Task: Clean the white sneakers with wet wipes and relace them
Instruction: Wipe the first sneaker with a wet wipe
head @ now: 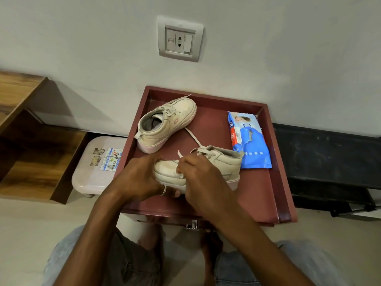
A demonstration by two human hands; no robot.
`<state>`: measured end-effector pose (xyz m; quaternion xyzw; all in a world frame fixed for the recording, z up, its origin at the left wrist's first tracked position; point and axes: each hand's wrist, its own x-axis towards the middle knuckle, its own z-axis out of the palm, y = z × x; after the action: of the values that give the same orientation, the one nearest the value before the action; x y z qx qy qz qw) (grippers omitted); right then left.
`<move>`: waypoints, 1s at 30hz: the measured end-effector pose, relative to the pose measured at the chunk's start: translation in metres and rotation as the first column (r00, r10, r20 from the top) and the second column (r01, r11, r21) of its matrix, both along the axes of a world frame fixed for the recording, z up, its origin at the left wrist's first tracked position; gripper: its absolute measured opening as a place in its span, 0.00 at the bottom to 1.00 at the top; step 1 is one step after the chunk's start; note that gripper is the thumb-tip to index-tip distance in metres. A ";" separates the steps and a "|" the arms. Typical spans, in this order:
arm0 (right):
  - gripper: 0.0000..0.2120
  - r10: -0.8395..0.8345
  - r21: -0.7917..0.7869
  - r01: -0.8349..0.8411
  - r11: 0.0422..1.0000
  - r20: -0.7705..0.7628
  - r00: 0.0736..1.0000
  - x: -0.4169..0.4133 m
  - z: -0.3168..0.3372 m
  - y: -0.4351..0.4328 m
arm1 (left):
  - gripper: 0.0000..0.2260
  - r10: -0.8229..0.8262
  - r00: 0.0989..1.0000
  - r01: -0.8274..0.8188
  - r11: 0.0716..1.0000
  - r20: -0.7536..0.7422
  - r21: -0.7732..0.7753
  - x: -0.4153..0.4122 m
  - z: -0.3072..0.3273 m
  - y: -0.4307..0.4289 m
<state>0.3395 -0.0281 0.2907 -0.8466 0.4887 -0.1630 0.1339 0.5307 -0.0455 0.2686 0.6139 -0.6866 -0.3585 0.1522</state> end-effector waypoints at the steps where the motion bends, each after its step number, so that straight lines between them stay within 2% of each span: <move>1: 0.11 0.000 -0.002 0.000 1.000 0.004 1.000 -0.005 -0.001 -0.002 | 0.29 0.000 1.000 0.000 1.000 -0.010 0.004 0.000 0.000 0.000; 6: 0.10 -0.202 -0.046 0.200 0.979 -0.035 0.979 -0.055 0.004 -0.019 | 0.31 0.020 0.996 -0.016 0.998 -0.082 0.055 -0.001 0.005 0.000; 9: 0.03 -0.324 -0.071 0.319 0.945 -0.088 0.942 -0.075 0.012 -0.027 | 0.33 0.011 0.997 -0.006 0.998 -0.072 0.062 0.000 0.005 0.000; 12: 0.07 -0.300 -0.052 0.297 0.954 -0.079 0.951 -0.070 0.016 -0.023 | 0.35 0.011 0.998 -0.006 0.997 -0.063 0.079 0.000 0.002 0.000; 15: 0.12 -0.289 -0.096 0.280 0.955 -0.098 0.952 -0.054 0.015 -0.016 | 0.36 -0.005 1.000 0.006 0.995 -0.014 0.095 -0.002 0.000 0.000; 18: 0.07 -0.307 -0.166 0.285 0.944 -0.130 0.943 -0.044 0.011 -0.012 | 0.45 -0.060 0.996 0.054 0.993 0.060 0.105 -0.004 -0.001 -0.001; 19: 0.05 -0.317 -0.171 0.294 0.940 -0.126 0.940 -0.043 0.012 -0.011 | 0.45 -0.071 0.994 0.062 0.992 0.084 0.106 -0.005 -0.001 -0.001; 20: 0.03 -0.323 -0.164 0.303 0.939 -0.114 0.940 -0.044 0.013 -0.010 | 0.44 -0.076 0.992 0.065 0.992 0.101 0.104 -0.005 -0.001 -0.001; 24: 0.11 -0.314 -0.052 0.310 0.949 -0.094 0.945 -0.056 0.017 -0.011 | 0.46 -0.085 0.980 0.064 0.990 0.180 0.124 -0.010 -0.001 -0.002; 27: 0.08 -0.332 0.000 0.333 0.943 -0.064 0.941 -0.068 0.017 -0.015 | 0.50 -0.097 0.965 0.065 0.989 0.243 0.136 -0.014 -0.003 -0.003; 30: 0.07 -0.346 0.113 0.355 0.928 -0.093 0.934 -0.077 0.020 -0.017 | 0.49 -0.130 0.939 0.082 0.984 0.319 0.159 -0.020 -0.004 -0.003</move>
<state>0.2622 -0.0453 0.3112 -0.7407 0.6458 -0.1224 0.1391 0.5109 -0.0482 0.2645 0.6363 -0.7069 -0.3075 -0.0281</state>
